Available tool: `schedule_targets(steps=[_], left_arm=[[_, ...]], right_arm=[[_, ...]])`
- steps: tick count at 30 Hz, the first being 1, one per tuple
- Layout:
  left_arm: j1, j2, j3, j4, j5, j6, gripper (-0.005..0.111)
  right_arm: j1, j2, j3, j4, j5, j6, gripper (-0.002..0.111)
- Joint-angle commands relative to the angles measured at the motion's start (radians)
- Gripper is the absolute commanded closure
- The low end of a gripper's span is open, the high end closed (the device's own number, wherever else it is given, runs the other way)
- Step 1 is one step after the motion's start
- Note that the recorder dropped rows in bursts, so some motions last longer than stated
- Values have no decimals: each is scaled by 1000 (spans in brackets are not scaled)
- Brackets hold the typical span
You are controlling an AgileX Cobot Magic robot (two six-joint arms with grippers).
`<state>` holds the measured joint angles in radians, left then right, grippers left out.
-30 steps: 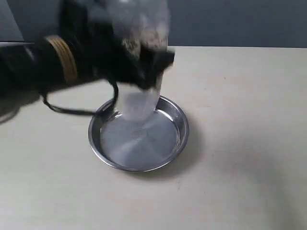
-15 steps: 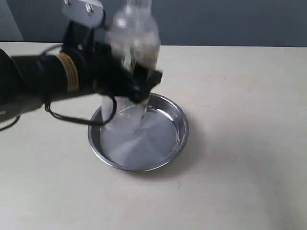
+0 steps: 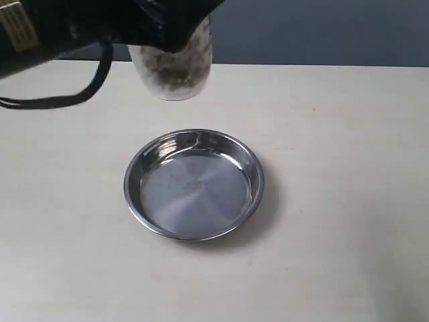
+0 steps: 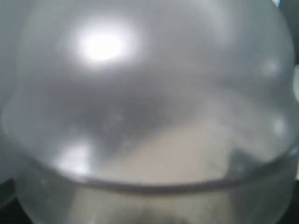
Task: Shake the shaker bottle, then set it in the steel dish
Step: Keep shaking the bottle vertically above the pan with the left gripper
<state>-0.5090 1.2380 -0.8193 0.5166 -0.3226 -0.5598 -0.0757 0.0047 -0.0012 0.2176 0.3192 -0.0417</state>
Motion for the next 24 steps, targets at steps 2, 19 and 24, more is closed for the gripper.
schedule_targets(steps=[2,19,24], left_arm=[[-3,103,40,-20,24,-51,106],[-12,11,-24,-91,117,128,106],[-1,134,40,-92,162,126,106]], right_arm=[[-3,-5,1,-6,-11,-2,109],[-3,-5,1,-2,-11,-2,109],[-3,-5,1,-2,-11,-2,109]])
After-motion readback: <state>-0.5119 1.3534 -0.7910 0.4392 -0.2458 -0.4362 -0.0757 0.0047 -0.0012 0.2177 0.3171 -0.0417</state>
